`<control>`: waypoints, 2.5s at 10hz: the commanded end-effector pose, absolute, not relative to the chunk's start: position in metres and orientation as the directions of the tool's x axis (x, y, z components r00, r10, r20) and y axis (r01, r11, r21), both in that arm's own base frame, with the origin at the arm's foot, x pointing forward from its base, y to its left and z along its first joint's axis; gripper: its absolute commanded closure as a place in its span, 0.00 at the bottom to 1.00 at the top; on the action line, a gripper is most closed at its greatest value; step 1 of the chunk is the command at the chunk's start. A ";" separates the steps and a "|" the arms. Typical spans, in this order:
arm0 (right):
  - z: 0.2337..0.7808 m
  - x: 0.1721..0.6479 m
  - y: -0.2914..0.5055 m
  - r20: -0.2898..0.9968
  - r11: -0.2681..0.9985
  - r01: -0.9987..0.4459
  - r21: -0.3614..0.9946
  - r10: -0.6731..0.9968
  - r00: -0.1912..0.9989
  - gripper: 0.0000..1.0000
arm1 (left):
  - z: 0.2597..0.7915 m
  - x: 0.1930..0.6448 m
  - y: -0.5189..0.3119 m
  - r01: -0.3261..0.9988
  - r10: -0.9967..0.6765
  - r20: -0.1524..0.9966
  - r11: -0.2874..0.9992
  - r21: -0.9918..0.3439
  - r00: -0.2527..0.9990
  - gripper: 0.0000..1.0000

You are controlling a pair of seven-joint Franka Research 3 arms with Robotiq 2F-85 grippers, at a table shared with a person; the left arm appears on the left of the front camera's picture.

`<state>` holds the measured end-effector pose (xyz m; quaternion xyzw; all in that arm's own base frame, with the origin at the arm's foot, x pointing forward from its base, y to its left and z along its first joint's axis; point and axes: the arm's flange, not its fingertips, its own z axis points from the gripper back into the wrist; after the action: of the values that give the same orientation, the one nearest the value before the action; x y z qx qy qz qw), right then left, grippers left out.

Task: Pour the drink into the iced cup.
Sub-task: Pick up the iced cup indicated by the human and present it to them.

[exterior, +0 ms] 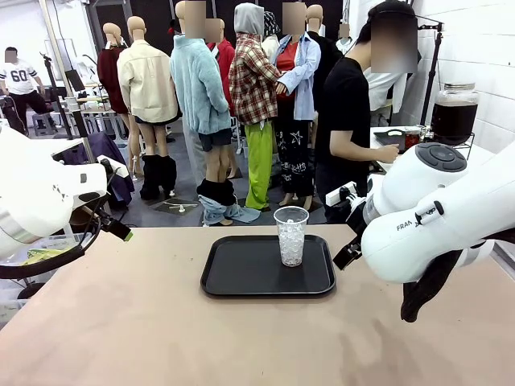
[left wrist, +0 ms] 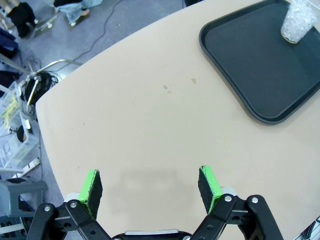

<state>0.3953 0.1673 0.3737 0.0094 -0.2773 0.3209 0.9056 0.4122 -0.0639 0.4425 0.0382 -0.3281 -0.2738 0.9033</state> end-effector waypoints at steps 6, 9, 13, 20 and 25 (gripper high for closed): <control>0.373 0.395 0.168 0.508 0.794 -0.587 -0.160 0.576 0.640 0.00 | 0.446 0.412 -0.063 0.469 -0.524 0.557 0.846 0.254 0.644 0.00; 0.373 0.395 0.168 0.508 0.794 -0.587 -0.160 0.576 0.640 0.00 | 0.446 0.412 -0.063 0.469 -0.524 0.557 0.846 0.254 0.644 0.00; 0.373 0.395 0.168 0.508 0.794 -0.587 -0.160 0.576 0.640 0.00 | 0.446 0.412 -0.063 0.469 -0.524 0.557 0.846 0.254 0.644 0.00; 0.373 0.395 0.168 0.508 0.794 -0.587 -0.160 0.576 0.640 0.00 | 0.446 0.412 -0.063 0.469 -0.524 0.557 0.846 0.254 0.644 0.00; 0.373 0.395 0.168 0.508 0.794 -0.587 -0.160 0.576 0.640 0.00 | 0.446 0.412 -0.063 0.469 -0.524 0.557 0.846 0.254 0.644 0.00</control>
<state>0.3953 0.1673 0.3737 0.0094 -0.2773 0.3209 0.9056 0.4122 -0.0639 0.4425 0.0382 -0.3281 -0.2738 0.9033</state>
